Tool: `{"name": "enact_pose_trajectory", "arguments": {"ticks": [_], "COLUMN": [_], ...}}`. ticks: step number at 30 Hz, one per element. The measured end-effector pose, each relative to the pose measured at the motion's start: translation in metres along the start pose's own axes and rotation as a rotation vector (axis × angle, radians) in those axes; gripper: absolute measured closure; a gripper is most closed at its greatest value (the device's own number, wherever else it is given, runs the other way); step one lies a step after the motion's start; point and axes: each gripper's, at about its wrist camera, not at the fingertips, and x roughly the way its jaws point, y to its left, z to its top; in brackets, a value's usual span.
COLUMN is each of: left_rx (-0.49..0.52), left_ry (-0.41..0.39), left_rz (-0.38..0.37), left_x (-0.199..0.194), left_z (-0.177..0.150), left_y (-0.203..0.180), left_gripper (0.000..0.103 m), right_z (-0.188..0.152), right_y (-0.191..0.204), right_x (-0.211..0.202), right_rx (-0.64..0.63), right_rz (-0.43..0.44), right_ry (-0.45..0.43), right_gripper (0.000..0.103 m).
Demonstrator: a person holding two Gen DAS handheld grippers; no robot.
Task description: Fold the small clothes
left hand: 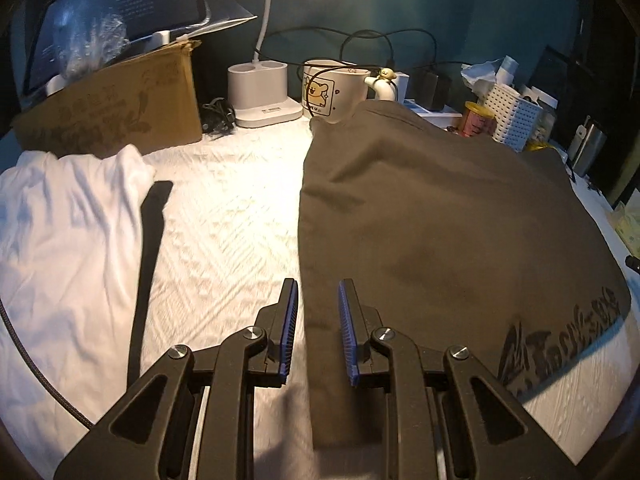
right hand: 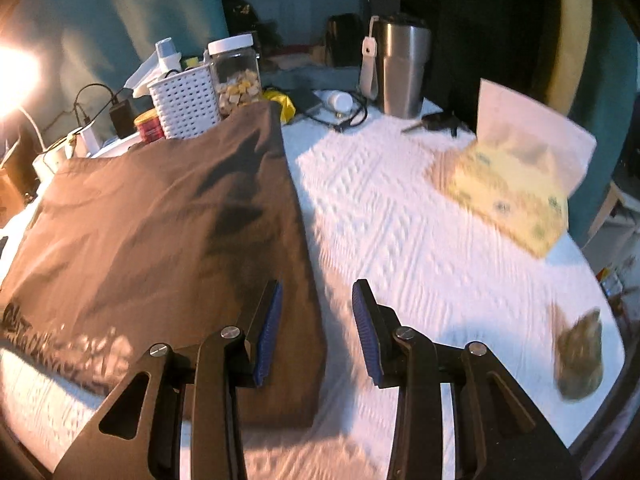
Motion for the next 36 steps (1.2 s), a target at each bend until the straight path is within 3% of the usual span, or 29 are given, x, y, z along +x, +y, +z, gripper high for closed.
{"name": "enact_pose_trajectory", "arguments": {"ticks": [3,5,8,16,18,19,20,29,36], "left_rx": [-0.011,-0.016,-0.026,0.031,0.018,0.005,-0.007,-0.048,0.013], "left_ry": [0.008,0.017,0.023,0.004,0.009,0.009,0.007,0.044,0.033], "left_rz": [-0.002,-0.002,-0.004,-0.025,-0.041,-0.053,-0.065,-0.07,-0.047], "left_x": [-0.005,-0.008,-0.012,-0.023,-0.024,-0.024,-0.024,-0.014,-0.009], "left_z": [-0.011,-0.019,-0.027,-0.037,-0.039,-0.04,-0.041,-0.045,-0.044], "left_y": [0.001,0.001,0.002,0.0,0.003,0.005,0.006,0.007,-0.001], "left_gripper": [0.083,0.083,0.083,0.083,0.072,0.06,0.058,0.058,0.057], "right_z": [-0.013,-0.021,-0.03,-0.047,-0.052,-0.054,-0.055,-0.054,-0.042], "right_y": [0.0,0.0,0.001,-0.001,0.0,0.001,0.002,0.017,0.017], "right_x": [-0.008,-0.012,-0.02,-0.03,-0.03,-0.03,-0.029,-0.022,-0.01], "right_rx": [0.016,0.025,0.049,0.145,0.164,0.172,0.175,0.159,0.203], "right_rz": [0.02,0.037,0.053,0.087,0.109,0.12,0.127,0.145,0.155], "right_ry": [0.019,0.028,0.026,0.044,0.057,0.063,0.066,0.074,0.031], "right_gripper": [0.064,0.053,0.047,0.047,0.047,0.047,0.047,0.046,0.042]}}
